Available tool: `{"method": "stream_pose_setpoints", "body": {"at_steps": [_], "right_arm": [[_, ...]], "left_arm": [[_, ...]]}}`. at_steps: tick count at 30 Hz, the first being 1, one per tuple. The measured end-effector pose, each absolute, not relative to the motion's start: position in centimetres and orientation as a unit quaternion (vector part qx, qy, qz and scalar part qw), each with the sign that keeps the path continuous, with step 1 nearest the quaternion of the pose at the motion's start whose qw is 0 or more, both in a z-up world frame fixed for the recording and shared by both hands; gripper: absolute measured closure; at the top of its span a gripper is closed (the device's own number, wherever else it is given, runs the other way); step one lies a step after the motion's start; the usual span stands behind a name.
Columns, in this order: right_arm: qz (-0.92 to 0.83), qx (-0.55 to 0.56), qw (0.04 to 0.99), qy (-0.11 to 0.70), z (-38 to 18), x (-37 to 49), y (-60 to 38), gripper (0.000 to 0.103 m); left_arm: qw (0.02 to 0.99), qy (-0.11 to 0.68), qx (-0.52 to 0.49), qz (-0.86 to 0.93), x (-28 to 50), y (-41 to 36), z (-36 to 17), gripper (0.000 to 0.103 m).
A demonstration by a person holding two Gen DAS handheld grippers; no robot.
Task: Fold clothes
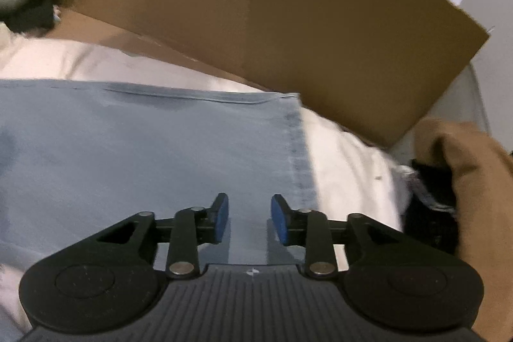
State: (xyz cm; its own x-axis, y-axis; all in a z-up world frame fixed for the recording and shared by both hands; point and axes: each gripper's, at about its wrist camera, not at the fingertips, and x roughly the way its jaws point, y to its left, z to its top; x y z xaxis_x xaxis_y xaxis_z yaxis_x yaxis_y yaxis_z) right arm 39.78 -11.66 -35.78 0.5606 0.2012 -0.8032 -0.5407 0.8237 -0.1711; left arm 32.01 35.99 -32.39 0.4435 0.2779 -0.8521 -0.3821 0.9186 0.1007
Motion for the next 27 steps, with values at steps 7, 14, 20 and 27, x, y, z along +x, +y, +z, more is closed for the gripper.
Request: {"method": "stream_pose_setpoints", "body": {"at_steps": [7,14,20,27], "right_arm": [[0.260,-0.183,0.848,0.424,-36.4,39.2,-9.2,0.063],[0.299,-0.185,0.830,0.432,-37.3,37.9,-7.0,0.062],[0.307,-0.194,0.817,0.447,-39.2,38.1,-5.6,0.061],[0.326,-0.207,0.815,0.432,-39.9,39.8,-3.0,0.059]], "left_arm": [[0.854,0.504,-0.055,0.120,31.6,31.2,-31.7,0.051],[0.848,0.524,-0.044,0.067,31.7,27.6,-33.9,0.051],[0.848,0.526,-0.009,0.054,32.5,25.4,-35.8,0.044],[0.860,0.508,0.018,0.055,33.9,24.1,-36.7,0.038]]}}
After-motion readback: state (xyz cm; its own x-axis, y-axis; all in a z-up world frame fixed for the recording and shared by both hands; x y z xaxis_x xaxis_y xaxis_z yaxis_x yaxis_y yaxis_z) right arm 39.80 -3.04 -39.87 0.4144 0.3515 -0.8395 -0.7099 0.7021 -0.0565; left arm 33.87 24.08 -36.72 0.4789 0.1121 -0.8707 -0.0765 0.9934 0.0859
